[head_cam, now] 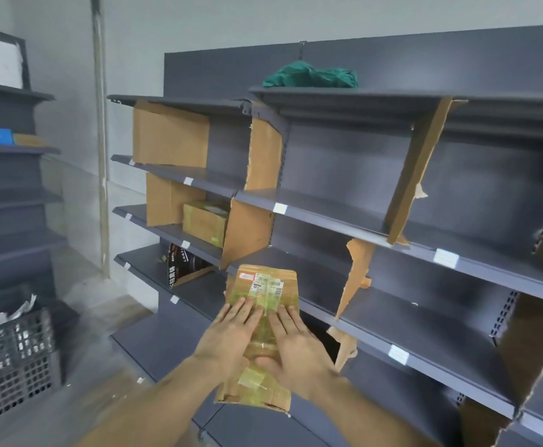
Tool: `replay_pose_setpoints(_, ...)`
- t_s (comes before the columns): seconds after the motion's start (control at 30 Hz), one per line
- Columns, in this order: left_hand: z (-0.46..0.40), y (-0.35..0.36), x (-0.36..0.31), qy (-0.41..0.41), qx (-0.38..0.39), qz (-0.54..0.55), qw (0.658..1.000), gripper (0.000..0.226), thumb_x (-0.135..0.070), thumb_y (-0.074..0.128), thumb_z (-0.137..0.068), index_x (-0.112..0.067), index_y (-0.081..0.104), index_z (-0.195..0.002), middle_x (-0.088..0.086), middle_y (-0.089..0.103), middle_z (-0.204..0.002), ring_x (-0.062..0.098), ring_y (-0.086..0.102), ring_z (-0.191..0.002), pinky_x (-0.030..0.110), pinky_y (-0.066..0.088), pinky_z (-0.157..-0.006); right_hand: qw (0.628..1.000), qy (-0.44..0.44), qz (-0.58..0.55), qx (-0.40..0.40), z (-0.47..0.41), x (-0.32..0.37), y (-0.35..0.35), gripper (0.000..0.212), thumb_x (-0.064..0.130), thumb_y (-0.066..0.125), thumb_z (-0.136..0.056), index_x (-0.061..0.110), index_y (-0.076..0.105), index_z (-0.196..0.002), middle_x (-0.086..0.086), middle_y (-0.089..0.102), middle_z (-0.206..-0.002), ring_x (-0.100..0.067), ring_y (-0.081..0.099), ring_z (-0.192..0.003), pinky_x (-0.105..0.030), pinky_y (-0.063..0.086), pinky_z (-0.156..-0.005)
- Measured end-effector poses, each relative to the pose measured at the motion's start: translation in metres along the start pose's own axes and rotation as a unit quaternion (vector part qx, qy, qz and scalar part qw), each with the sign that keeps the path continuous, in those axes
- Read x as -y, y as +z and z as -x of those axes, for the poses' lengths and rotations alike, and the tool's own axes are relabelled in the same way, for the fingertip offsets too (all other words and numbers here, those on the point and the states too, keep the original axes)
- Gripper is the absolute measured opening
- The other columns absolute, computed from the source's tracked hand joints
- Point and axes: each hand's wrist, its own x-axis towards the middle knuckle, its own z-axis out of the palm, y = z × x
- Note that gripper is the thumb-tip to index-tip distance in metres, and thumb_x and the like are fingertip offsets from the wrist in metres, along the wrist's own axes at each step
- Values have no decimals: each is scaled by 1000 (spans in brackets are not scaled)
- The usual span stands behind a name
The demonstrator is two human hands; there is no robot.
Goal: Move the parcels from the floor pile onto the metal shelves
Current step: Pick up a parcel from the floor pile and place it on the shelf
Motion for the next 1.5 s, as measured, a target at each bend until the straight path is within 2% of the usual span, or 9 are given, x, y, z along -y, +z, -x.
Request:
replay_pose_setpoints(0.2, -67, 10, 36, 6, -2, -3, 1000, 97, -32, 63, -93, -17, -9, -157, 5, -16, -163, 20, -16, -150, 38, -5, -123, 1000, -5, 9, -10, -72, -25, 15, 93, 69, 38, -92, 13, 4, -157, -7, 2, -164, -23, -7, -151, -37, 11, -121)
replay_pose_setpoints(0.5, -171, 36, 67, 46, 4, -17, 999, 98, -27, 65, -93, -17, -9, -157, 6, -15, -163, 20, -15, -150, 38, -6, -123, 999, 42, -18, -17, -151, -71, 43, 111, 87, 14, -75, 12, 10, -157, -8, 9, -164, -24, -1, -151, -37, 19, -121)
replay_pose_setpoints(0.63, -192, 33, 83, 71, 6, -23, 997, 99, -26, 66, -91, -18, -7, -157, 4, -13, -164, 19, -12, -151, 38, -5, -123, 997, 70, 4, -30, -170, -71, 45, 106, 86, 8, -81, 10, 38, -149, -11, 39, -153, -27, 30, -145, -38, 43, -106)
replay_pose_setpoints(0.83, -190, 29, 110, 100, 12, -4, 995, 104, -33, 69, -89, -18, -8, -157, 3, -14, -163, 18, -13, -150, 34, -8, -120, 994, 108, 27, -21, -182, -47, 41, 96, 81, 14, -87, 11, 65, -126, -8, 66, -127, -26, 61, -120, -32, 57, -85)
replay_pose_setpoints(0.93, -177, 24, 121, 109, 9, -2, 994, 103, -33, 68, -90, -18, -8, -157, 4, -15, -163, 19, -13, -150, 37, -6, -122, 993, 102, 48, -18, -178, -28, 32, 99, 82, 13, -86, 9, 56, -136, -11, 55, -140, -29, 51, -131, -36, 52, -97)
replay_pose_setpoints(1.0, -165, 15, 131, 113, 2, -3, 994, 101, -34, 66, -91, -19, -9, -157, 5, -15, -163, 20, -14, -150, 40, -5, -122, 996, 86, 39, 7, -178, -12, 20, 104, 83, 12, -81, 10, 30, -153, -11, 27, -158, -29, 23, -147, -40, 32, -114)
replay_pose_setpoints(1.07, -153, 2, 143, 117, -19, -2, 993, 98, -37, 63, -92, -18, -9, -157, 6, -15, -163, 22, -14, -150, 43, -3, -123, 995, 88, 48, 0, -180, 4, 6, 102, 81, 17, -81, 13, 14, -156, -8, 10, -163, -26, 6, -151, -38, 19, -119)
replay_pose_setpoints(1.3, -133, -72, 180, 152, -193, -38, 969, 95, -47, 59, -92, -13, -3, -157, 10, -4, -164, 27, -5, -151, 46, 7, -122, 976, 51, 150, -150, -195, 34, -63, 89, 72, 35, -88, 6, 40, -147, -17, 40, -151, -32, 33, -143, -43, 33, -113)
replay_pose_setpoints(1.5, -160, -137, 187, 175, -233, -18, 956, 97, -47, 62, -91, -15, -2, -157, 9, -4, -165, 25, -6, -151, 41, 3, -124, 965, 65, 185, -171, -213, 33, -135, 91, 71, 35, -89, 6, 29, -152, -17, 30, -157, -33, 22, -147, -44, 27, -118)
